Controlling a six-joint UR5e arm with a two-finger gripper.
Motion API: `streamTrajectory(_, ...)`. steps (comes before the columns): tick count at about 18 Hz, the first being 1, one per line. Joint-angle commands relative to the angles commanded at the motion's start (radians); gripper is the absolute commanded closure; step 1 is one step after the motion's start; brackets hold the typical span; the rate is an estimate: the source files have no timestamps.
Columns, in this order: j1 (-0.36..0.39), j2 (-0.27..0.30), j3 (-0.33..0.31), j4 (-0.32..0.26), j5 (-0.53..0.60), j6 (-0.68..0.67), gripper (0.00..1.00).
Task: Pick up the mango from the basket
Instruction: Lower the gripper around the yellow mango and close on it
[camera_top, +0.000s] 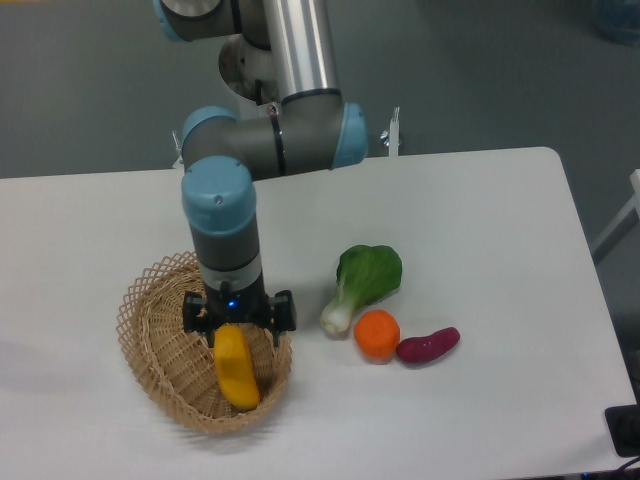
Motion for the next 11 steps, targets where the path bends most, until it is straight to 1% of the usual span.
streamTrajectory(3, 0.000, -0.023, 0.000, 0.000, 0.006, 0.000, 0.00)
streamTrajectory(8, -0.014, -0.046, -0.002, 0.002, 0.020, -0.002, 0.00)
streamTrajectory(9, -0.014, -0.051, 0.000, 0.005, 0.020, -0.002, 0.00)
streamTrajectory(11, -0.015, -0.061, -0.003, 0.032, 0.020, 0.000, 0.00)
